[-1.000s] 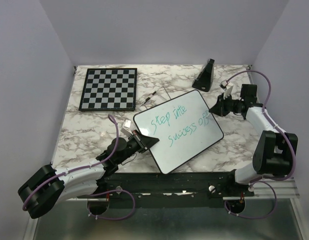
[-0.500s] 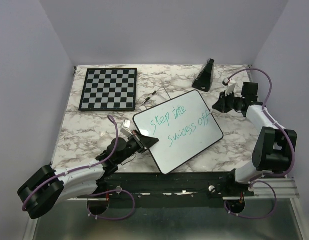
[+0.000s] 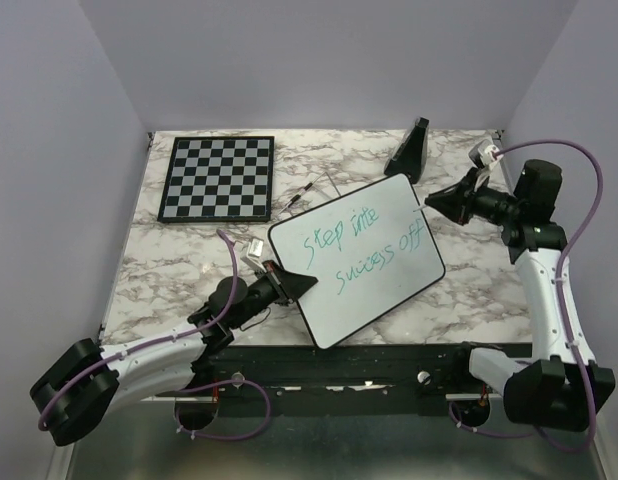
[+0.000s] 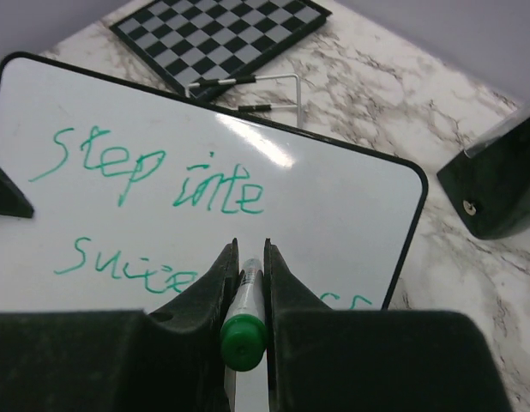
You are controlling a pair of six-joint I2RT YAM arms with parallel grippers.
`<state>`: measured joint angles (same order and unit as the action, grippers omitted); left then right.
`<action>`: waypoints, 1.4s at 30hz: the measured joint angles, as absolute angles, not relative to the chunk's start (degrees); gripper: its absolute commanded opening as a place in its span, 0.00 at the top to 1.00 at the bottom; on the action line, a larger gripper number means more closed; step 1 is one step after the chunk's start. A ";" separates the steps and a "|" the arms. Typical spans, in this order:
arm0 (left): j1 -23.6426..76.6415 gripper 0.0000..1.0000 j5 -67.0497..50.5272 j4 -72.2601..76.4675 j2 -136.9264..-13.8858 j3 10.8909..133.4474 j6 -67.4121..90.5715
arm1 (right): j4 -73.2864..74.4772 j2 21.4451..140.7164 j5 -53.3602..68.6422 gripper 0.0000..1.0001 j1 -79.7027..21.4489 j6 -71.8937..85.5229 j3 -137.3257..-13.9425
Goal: Write a sentence on the whiteboard
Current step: Put down the whiteboard on the whiteboard stand.
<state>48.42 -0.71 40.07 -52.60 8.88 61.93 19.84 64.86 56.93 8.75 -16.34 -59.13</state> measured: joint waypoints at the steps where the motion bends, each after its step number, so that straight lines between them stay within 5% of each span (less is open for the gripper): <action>1: 48.38 1.00 -0.97 39.88 -52.16 8.95 60.73 | 19.84 63.22 57.78 0.99 8.75 -15.46 -59.11; 15: 38.04 1.00 -15.88 30.55 -49.25 19.14 40.88 | 19.88 49.93 64.77 0.99 15.29 -7.33 -54.98; 42: 24.29 1.00 -25.71 22.70 -59.79 38.94 38.74 | 19.81 47.57 73.23 0.99 17.26 -5.98 -52.42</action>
